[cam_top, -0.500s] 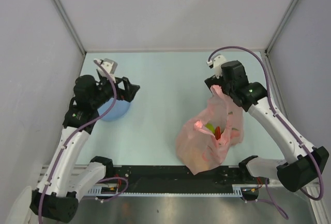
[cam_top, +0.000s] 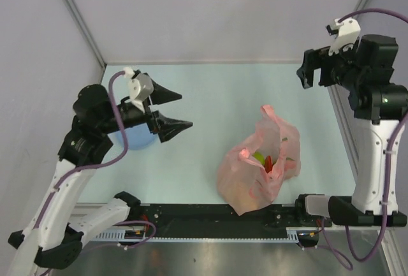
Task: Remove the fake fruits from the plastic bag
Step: Move the plastic bag to the center of the board.
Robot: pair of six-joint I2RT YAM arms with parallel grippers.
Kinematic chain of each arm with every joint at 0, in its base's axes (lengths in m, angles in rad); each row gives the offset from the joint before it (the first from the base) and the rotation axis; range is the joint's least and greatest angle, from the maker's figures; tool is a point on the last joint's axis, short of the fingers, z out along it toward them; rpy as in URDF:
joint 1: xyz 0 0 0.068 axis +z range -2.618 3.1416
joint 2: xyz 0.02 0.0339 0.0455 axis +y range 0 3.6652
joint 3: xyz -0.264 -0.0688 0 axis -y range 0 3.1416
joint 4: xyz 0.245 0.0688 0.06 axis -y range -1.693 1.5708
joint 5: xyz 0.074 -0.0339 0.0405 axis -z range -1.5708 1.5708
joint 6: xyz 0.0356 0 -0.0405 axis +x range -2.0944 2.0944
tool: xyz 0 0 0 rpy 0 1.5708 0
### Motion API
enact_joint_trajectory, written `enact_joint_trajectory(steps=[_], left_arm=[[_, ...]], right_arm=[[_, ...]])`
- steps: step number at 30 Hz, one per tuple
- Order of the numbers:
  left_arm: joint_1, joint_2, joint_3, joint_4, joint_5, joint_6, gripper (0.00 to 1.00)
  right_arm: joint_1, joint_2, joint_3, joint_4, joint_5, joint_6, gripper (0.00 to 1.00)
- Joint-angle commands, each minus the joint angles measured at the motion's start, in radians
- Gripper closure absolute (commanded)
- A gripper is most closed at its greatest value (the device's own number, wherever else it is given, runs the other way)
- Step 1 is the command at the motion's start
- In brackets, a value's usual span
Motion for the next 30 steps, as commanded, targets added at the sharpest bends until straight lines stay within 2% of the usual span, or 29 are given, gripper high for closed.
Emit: enact_joint_trajectory(steps=[1, 5, 9, 12, 15, 20, 23, 25, 28, 29, 30], left_arm=[[-0.094, -0.032, 0.016, -0.050, 0.151, 0.047, 0.03], [-0.191, -0.018, -0.064, 0.027, 0.101, 0.014, 0.01], [-0.367, 0.015, -0.117, 0.079, -0.022, 0.014, 0.02], [-0.449, 0.052, -0.134, 0.145, -0.137, -0.023, 0.03], [-0.475, 0.120, -0.122, 0.200, -0.200, -0.058, 0.06], [-0.494, 0.203, -0.081, 0.246, -0.154, -0.106, 0.11], [-0.503, 0.229, -0.073, 0.272, -0.078, -0.103, 0.11], [-0.520, 0.239, -0.070, 0.277, -0.089, -0.095, 0.12], [-0.523, 0.264, -0.055, 0.300, -0.087, -0.111, 0.20], [-0.523, 0.276, -0.047, 0.307, -0.076, -0.111, 0.26], [-0.523, 0.281, -0.039, 0.310, -0.058, -0.103, 0.32]], right_arm=[[0.027, -0.150, -0.063, -0.247, -0.319, -0.120, 0.01], [0.081, -0.278, -0.191, -0.281, -0.368, -0.177, 0.00], [0.113, -0.373, -0.246, -0.260, -0.423, -0.176, 0.00], [0.136, -0.416, -0.309, -0.215, -0.431, -0.130, 0.00], [0.159, -0.415, -0.367, -0.171, -0.397, -0.089, 0.03], [0.236, -0.377, -0.413, -0.036, -0.238, -0.026, 0.06], [0.308, -0.344, -0.433, 0.038, -0.140, -0.003, 0.07], [0.337, -0.323, -0.450, 0.091, -0.104, 0.013, 0.09], [0.359, -0.288, -0.452, 0.119, -0.075, 0.002, 0.16], [0.379, -0.281, -0.453, 0.122, -0.059, -0.006, 0.19], [0.386, -0.266, -0.453, 0.126, -0.050, -0.009, 0.28]])
